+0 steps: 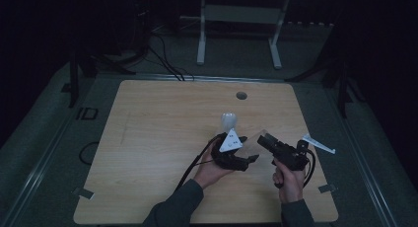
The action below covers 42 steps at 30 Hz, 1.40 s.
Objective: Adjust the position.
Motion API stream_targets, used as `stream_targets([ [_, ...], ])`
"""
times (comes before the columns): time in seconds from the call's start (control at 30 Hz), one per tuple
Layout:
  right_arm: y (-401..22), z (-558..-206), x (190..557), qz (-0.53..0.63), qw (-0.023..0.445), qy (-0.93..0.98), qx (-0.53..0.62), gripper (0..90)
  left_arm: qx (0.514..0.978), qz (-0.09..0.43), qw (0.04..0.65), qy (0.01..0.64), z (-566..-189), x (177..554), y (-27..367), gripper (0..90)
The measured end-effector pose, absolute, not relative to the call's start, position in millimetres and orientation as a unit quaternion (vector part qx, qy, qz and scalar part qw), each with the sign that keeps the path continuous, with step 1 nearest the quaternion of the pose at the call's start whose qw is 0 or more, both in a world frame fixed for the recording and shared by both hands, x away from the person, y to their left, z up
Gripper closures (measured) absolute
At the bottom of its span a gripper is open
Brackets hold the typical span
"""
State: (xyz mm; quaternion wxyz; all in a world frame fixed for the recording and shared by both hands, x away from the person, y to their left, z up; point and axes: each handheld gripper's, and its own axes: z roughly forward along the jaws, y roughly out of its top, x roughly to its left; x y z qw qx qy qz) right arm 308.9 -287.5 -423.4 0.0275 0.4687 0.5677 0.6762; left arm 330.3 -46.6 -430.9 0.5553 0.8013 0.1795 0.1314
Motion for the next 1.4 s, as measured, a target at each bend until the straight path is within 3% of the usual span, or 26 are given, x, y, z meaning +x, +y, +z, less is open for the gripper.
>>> stream_targets([
  [0.7, -293.1, -430.9, 309.5, 0.698, -0.001, 0.537, 0.474, 41.3, 0.798, 0.135, 0.559, 0.179, -431.6, 328.8, -50.5, 25.2],
  [1.4, -296.8, -427.9, 307.2, 0.685, 0.004, 0.559, 0.467, 35.3, 0.805, 0.139, 0.551, 0.171, -431.1, 329.0, -49.2, 30.7],
])
